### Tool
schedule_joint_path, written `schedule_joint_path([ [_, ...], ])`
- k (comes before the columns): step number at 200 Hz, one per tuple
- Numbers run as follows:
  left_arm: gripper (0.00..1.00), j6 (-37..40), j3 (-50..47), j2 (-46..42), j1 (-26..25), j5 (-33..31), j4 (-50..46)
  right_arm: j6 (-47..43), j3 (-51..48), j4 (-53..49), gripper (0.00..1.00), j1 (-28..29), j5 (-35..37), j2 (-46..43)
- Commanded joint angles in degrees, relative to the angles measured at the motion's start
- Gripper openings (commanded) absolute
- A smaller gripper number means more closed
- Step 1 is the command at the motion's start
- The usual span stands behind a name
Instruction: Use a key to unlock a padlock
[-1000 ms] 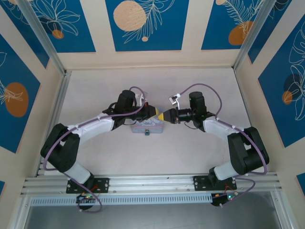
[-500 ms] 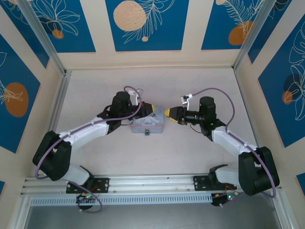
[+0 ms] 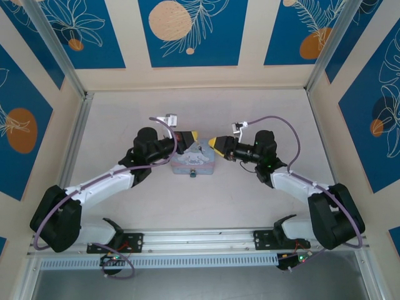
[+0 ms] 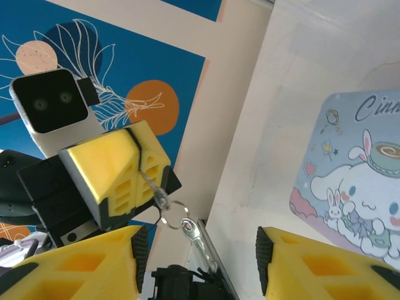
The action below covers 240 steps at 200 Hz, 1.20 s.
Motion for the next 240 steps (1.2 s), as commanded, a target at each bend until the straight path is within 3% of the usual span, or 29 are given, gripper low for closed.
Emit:
schedule_joint_path([
  [1, 0.00, -0.92, -1.46, -0.70, -0.62, -1.71, 5.63, 2.70, 2.02, 9.46, 0.47, 1.04, 0.35, 2.74],
  [143, 0.00, -2.15, -0.95, 1.33, -1.61, -1.90, 6.03, 3.59, 6.85, 14.61, 0.34, 4.88, -3.86, 10.22],
  [240, 0.00, -2.06, 0.54, 2.08, -1.81, -2.68, 4.19, 3.39, 4.21, 15.10, 0.18, 5.06, -5.36, 10.16],
])
